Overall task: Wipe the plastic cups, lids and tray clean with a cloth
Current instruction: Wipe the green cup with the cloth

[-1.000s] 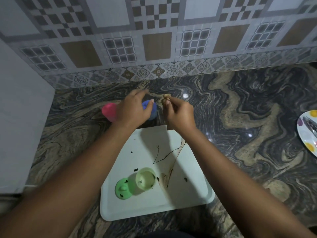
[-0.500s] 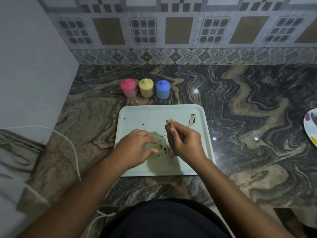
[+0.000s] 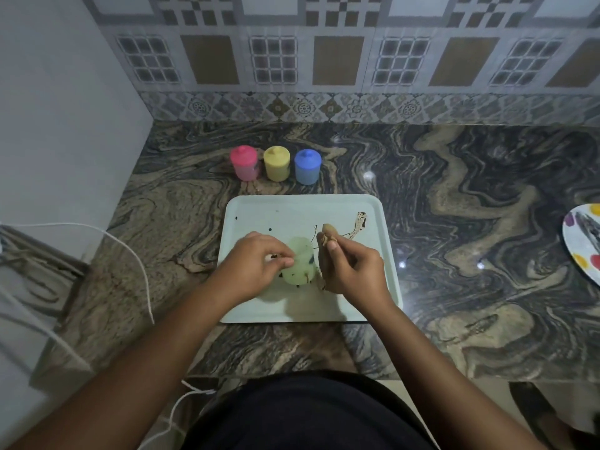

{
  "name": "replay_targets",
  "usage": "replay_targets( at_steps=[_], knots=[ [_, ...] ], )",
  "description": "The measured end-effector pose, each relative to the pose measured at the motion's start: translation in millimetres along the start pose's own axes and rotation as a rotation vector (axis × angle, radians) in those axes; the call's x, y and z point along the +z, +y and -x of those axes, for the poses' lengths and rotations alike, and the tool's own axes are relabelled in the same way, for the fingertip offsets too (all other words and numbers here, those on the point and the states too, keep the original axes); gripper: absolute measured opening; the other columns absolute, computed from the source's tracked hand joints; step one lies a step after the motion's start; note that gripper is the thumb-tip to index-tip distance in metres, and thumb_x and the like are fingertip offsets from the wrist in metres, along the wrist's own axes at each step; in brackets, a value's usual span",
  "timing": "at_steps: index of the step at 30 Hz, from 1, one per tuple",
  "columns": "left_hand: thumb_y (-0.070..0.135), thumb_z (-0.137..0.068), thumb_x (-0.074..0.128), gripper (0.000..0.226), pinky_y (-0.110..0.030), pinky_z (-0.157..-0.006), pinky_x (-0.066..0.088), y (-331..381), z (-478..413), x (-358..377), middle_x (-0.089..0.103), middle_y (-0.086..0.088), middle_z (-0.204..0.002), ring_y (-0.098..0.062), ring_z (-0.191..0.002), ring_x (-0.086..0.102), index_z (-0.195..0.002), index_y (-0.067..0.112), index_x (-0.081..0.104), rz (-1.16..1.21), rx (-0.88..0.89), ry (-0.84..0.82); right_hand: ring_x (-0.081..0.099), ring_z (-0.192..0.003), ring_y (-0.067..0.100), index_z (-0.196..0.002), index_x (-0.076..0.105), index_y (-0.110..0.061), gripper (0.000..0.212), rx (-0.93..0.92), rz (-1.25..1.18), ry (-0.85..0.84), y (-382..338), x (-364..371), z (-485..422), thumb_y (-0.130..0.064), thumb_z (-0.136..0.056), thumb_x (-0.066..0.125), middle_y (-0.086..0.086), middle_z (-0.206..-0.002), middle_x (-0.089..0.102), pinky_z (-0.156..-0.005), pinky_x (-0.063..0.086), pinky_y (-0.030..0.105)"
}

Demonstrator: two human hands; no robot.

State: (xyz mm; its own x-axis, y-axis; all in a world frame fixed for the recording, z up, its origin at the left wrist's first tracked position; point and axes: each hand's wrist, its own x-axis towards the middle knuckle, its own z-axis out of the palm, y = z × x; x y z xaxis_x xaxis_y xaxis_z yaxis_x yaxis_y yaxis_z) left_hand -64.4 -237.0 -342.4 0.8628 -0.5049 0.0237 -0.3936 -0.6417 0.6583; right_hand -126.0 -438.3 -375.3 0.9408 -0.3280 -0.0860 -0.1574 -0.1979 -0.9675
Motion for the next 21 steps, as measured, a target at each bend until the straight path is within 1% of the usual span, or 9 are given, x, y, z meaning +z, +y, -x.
replay_targets(
  at_steps=[3,5,6,8,9,12,14,17,21],
  knots=[
    [0.030,-0.085,0.074,0.008,-0.010,-0.071,0.045,22.8,-10.7,-36.1,0.070,0.025,-0.091,0.008,-0.081,0.063,-0.091,0.035,0.076,0.180,-0.084,-0.010,0.070,-0.117,0.016,-0.131,0.070,-0.014,0.030,0.009,-0.146,-0.009,-29.1,-3.7,0.4,-0.018,-0.104,0.059,0.000,-0.117,0.077,-0.095,0.060,0.046],
    [0.030,-0.084,0.075,0.011,-0.019,-0.080,0.051,36.1,-17.0,-57.5,0.072,0.026,-0.092,0.009,-0.089,0.065,-0.089,0.039,0.075,0.255,-0.069,0.028,0.073,-0.101,0.034,-0.131,0.069,-0.013,0.030,-0.017,-0.256,-0.064,-53.4,-5.1,4.2,-0.015,-0.105,0.056,0.032,-0.113,0.068,-0.070,0.062,0.060],
    [0.030,-0.084,0.075,0.011,-0.024,-0.084,0.052,41.0,-20.3,-66.6,0.073,0.026,-0.092,0.009,-0.092,0.065,-0.088,0.040,0.075,0.269,-0.062,0.062,0.073,-0.094,0.033,-0.132,0.068,-0.009,0.030,-0.053,-0.275,-0.085,-64.5,-6.2,6.7,-0.012,-0.106,0.054,0.041,-0.112,0.061,-0.065,0.063,0.056],
    [0.028,-0.083,0.076,0.010,-0.029,-0.086,0.053,48.6,-26.1,-81.7,0.075,0.022,-0.092,0.004,-0.092,0.067,-0.090,0.036,0.077,0.286,-0.041,0.099,0.072,-0.101,0.024,-0.136,0.063,-0.002,0.034,-0.148,-0.291,-0.114,-78.5,-8.7,9.5,-0.007,-0.103,0.058,0.040,-0.120,0.060,-0.071,0.064,0.033],
    [0.027,-0.084,0.076,0.010,-0.030,-0.084,0.052,52.2,-28.2,-87.1,0.075,0.020,-0.091,0.003,-0.089,0.068,-0.091,0.033,0.078,0.297,-0.024,0.102,0.068,-0.113,0.021,-0.140,0.060,-0.003,0.042,-0.190,-0.297,-0.141,-83.5,-10.0,10.2,-0.008,-0.098,0.066,0.033,-0.131,0.061,-0.084,0.063,0.032],
    [0.022,-0.085,0.075,0.011,-0.033,-0.075,0.057,64.1,-32.5,-99.3,0.076,0.012,-0.091,-0.009,-0.086,0.070,-0.092,0.030,0.077,0.365,0.000,0.141,0.051,-0.141,0.026,-0.148,0.052,-0.020,0.085,-0.356,-0.190,-0.176,-87.6,-12.3,10.4,-0.026,-0.073,0.093,0.008,-0.150,0.055,-0.111,0.048,0.051],
    [0.020,-0.083,0.074,0.011,-0.032,-0.069,0.059,73.1,-34.2,-106.8,0.077,0.006,-0.090,-0.015,-0.083,0.071,-0.090,0.029,0.076,0.430,0.013,0.155,0.050,-0.142,0.019,-0.148,0.051,-0.016,0.095,-0.475,-0.088,-0.100,-91.7,-11.7,10.5,-0.027,-0.064,0.095,0.001,-0.151,0.054,-0.113,0.047,0.043],
    [0.029,-0.077,0.072,0.014,-0.029,-0.069,0.060,82.3,-37.0,-115.4,0.077,0.004,-0.094,-0.012,-0.084,0.072,-0.089,0.025,0.076,0.511,0.020,0.113,0.058,-0.134,0.013,-0.148,0.050,-0.007,0.094,-0.534,-0.094,-0.003,-99.7,-9.0,11.5,-0.014,-0.066,0.095,0.006,-0.147,0.058,-0.108,0.051,0.033],
    [0.030,-0.075,0.071,0.015,-0.037,-0.073,0.062,88.6,-39.9,-116.4,0.077,-0.001,-0.098,-0.021,-0.091,0.073,-0.088,0.025,0.078,0.632,0.005,0.107,0.056,-0.137,0.017,-0.143,0.054,-0.004,0.083,-0.555,-0.164,0.074,-101.5,-1.5,8.8,-0.004,-0.069,0.092,0.008,-0.150,0.054,-0.110,0.050,0.036]
  ],
)
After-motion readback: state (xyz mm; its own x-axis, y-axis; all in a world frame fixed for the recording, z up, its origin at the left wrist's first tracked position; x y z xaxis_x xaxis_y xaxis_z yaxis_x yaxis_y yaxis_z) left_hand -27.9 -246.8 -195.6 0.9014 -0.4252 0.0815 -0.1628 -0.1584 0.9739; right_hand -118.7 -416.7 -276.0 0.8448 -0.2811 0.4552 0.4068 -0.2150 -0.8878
